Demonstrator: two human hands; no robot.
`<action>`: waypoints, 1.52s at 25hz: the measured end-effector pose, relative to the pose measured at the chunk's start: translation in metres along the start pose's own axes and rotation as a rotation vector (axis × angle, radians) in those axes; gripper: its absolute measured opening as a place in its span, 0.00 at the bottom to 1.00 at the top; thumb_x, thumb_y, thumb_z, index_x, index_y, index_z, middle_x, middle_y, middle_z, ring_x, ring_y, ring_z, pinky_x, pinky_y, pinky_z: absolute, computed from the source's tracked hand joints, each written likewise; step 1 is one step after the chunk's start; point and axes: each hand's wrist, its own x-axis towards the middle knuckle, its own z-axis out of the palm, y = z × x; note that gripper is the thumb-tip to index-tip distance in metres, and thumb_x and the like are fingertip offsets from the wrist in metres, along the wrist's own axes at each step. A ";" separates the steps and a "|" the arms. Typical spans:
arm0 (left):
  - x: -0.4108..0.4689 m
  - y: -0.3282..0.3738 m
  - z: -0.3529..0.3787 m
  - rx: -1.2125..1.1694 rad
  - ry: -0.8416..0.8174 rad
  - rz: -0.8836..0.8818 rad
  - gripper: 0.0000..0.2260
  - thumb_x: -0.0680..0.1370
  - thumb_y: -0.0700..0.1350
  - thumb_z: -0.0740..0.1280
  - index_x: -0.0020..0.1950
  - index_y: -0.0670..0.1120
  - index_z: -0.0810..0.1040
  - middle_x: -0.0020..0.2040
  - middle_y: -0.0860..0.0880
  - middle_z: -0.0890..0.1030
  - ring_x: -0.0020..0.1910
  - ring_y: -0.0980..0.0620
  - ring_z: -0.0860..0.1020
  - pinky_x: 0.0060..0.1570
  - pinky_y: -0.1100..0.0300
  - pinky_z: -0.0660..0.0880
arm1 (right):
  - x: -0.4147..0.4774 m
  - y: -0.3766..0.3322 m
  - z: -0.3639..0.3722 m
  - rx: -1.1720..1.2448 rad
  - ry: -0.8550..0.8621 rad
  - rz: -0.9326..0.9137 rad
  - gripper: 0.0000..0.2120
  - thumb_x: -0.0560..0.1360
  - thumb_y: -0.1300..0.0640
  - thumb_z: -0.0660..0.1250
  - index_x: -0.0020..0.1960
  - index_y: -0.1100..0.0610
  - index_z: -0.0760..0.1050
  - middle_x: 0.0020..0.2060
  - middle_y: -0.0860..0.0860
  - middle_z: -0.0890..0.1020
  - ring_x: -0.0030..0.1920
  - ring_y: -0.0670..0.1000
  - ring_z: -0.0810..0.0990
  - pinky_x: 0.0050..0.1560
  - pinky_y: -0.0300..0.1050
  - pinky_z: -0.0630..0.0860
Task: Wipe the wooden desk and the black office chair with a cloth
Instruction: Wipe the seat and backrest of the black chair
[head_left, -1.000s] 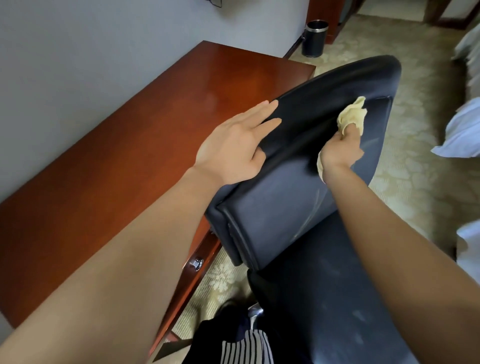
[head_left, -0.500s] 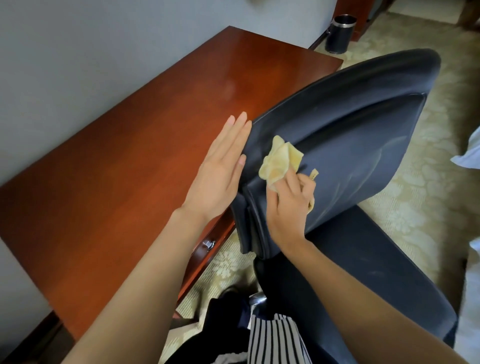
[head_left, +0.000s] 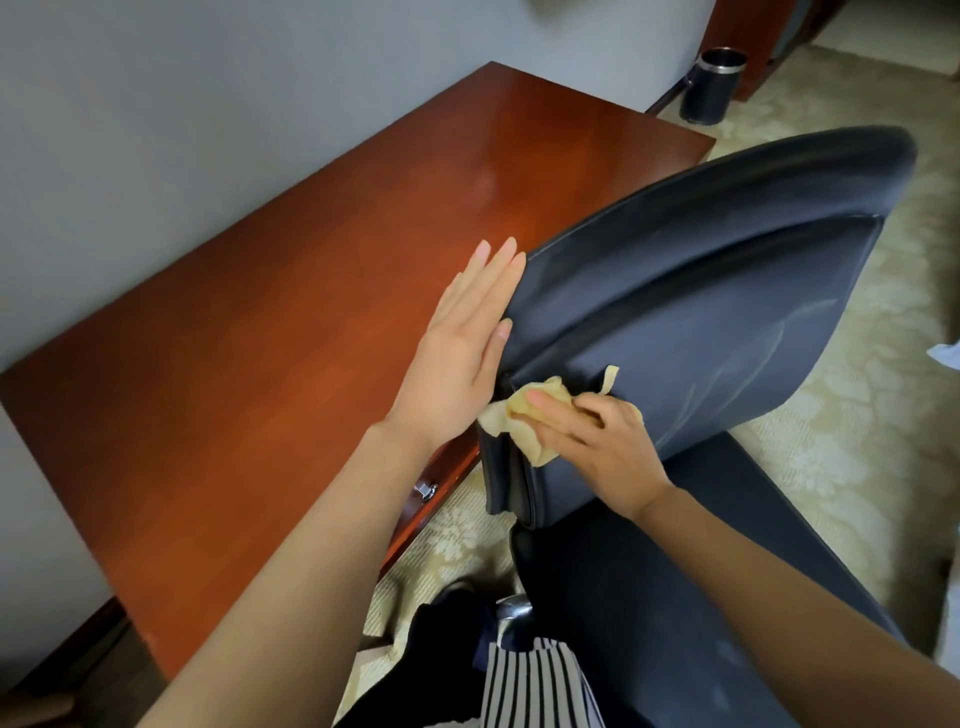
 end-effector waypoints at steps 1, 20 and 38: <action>-0.001 0.000 -0.001 0.006 -0.005 0.001 0.21 0.82 0.37 0.55 0.76 0.42 0.59 0.76 0.51 0.57 0.77 0.53 0.50 0.76 0.55 0.50 | 0.010 0.000 -0.003 0.121 0.077 0.192 0.26 0.74 0.72 0.52 0.65 0.55 0.73 0.56 0.49 0.78 0.47 0.47 0.64 0.48 0.41 0.69; 0.142 0.041 0.003 0.629 -0.536 0.638 0.25 0.82 0.53 0.50 0.78 0.45 0.54 0.79 0.47 0.53 0.78 0.49 0.47 0.74 0.52 0.45 | 0.031 -0.075 -0.008 0.349 0.228 0.913 0.20 0.67 0.72 0.64 0.57 0.60 0.79 0.56 0.49 0.79 0.45 0.50 0.65 0.53 0.40 0.66; 0.294 0.088 0.135 0.788 -0.616 1.023 0.25 0.78 0.62 0.56 0.74 0.56 0.64 0.79 0.53 0.51 0.77 0.49 0.39 0.68 0.35 0.35 | 0.024 0.080 0.010 0.268 0.410 1.529 0.07 0.76 0.70 0.59 0.47 0.62 0.73 0.40 0.52 0.68 0.43 0.52 0.63 0.41 0.40 0.57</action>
